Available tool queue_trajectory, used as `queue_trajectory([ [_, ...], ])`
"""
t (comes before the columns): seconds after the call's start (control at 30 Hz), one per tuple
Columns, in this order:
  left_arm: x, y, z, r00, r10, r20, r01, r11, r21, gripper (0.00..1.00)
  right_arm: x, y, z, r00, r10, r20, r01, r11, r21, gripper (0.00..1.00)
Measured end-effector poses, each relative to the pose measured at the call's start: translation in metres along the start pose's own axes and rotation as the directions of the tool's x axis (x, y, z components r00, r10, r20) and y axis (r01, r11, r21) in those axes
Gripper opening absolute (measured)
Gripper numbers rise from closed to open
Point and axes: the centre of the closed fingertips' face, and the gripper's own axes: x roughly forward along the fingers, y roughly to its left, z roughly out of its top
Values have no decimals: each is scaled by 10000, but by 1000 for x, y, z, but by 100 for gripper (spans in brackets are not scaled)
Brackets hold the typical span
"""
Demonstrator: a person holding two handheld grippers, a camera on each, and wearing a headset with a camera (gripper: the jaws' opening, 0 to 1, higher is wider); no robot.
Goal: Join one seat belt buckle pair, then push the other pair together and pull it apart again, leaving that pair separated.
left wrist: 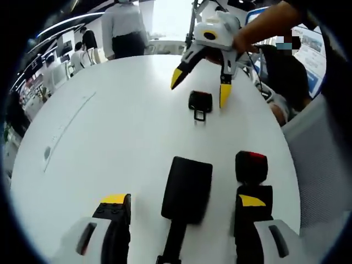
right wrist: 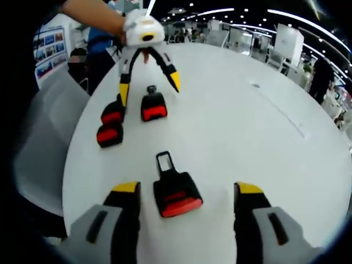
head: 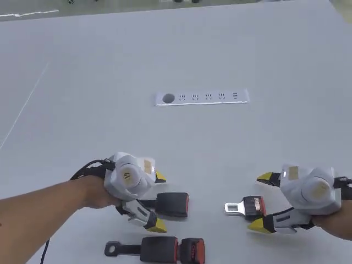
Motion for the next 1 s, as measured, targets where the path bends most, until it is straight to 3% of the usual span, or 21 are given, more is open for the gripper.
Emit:
queue_trajectory([
  [0.03,-3,4,4,9992,282,294,-269,9987,-429,84,-1,-1,1,9999,-79,94,77,9998,178,74],
  [0.1,-10,10,5,9959,806,409,-750,9897,-1220,89,-5,-7,8,9955,-759,564,702,9928,974,77],
  [0.17,-16,14,7,9905,1239,599,-1110,9764,-1851,93,-13,-15,14,9830,-1567,953,1408,9778,1550,78],
  [0.2,-20,15,9,9862,1467,765,-1280,9697,-2082,95,-18,-18,18,9718,-2011,1229,1739,9638,2021,78],
  [0.3,-37,18,13,9598,2403,1452,-1852,9306,-3156,98,-30,-23,21,9417,-3023,1476,2533,9259,2803,83],
  [0.33,-41,19,13,9521,2637,1546,-1996,9194,-3390,98,-34,-23,24,9272,-3379,1613,2799,9117,3007,84],
  [0.37,-47,19,12,9429,2893,1650,-2154,9076,-3603,98,-36,-21,25,9211,-3533,1633,2917,9044,3113,85],
  [0.43,-61,19,13,9152,3520,1962,-2409,8682,-4337,99,-42,-16,28,9065,-3878,1667,3164,8857,3397,86],
  [0.5,-75,19,11,8861,4128,2108,-2694,8288,-4905,100,-45,-11,31,8978,-4049,1734,3288,8780,3478,87],
  [0.53,-84,18,10,8664,4445,2278,-2763,8065,-5227,100,-46,-9,32,8941,-4115,1765,3313,8732,3573,87],
  [0.6,-98,12,9,8430,4794,2440,-2840,7819,-5550,100,-49,0,36,8882,-4198,1868,3305,8661,3751,87],
  [0.63,-103,5,9,8377,4899,2414,-2951,7779,-5547,100,-51,2,38,8839,-4277,1892,3358,8620,3797,87],
  [0.77,-127,-16,3,8012,5414,2551,-3129,7423,-5926,100,-63,20,45,8585,-4679,2098,3556,8380,4139,88],
  [0.83,-137,-25,-1,7862,5605,2602,-3194,7290,-6054,100,-68,29,46,8527,-4761,2152,3600,8339,4183,89],
  [0.9,-147,-37,-5,7743,5725,2695,-3178,7201,-6167,100,-74,40,47,8484,-4796,2239,3619,8344,4158,89],
  [0.93,-149,-40,-6,7728,5747,2691,-3198,7189,-6172,100,-78,44,48,8443,-4829,2324,3635,8346,4138,90],
  [1.0,-159,-47,-17,7615,5864,2763,-3146,7070,-6334,100,-84,52,49,8397,-4855,2433,3630,8351,4134,91],
])
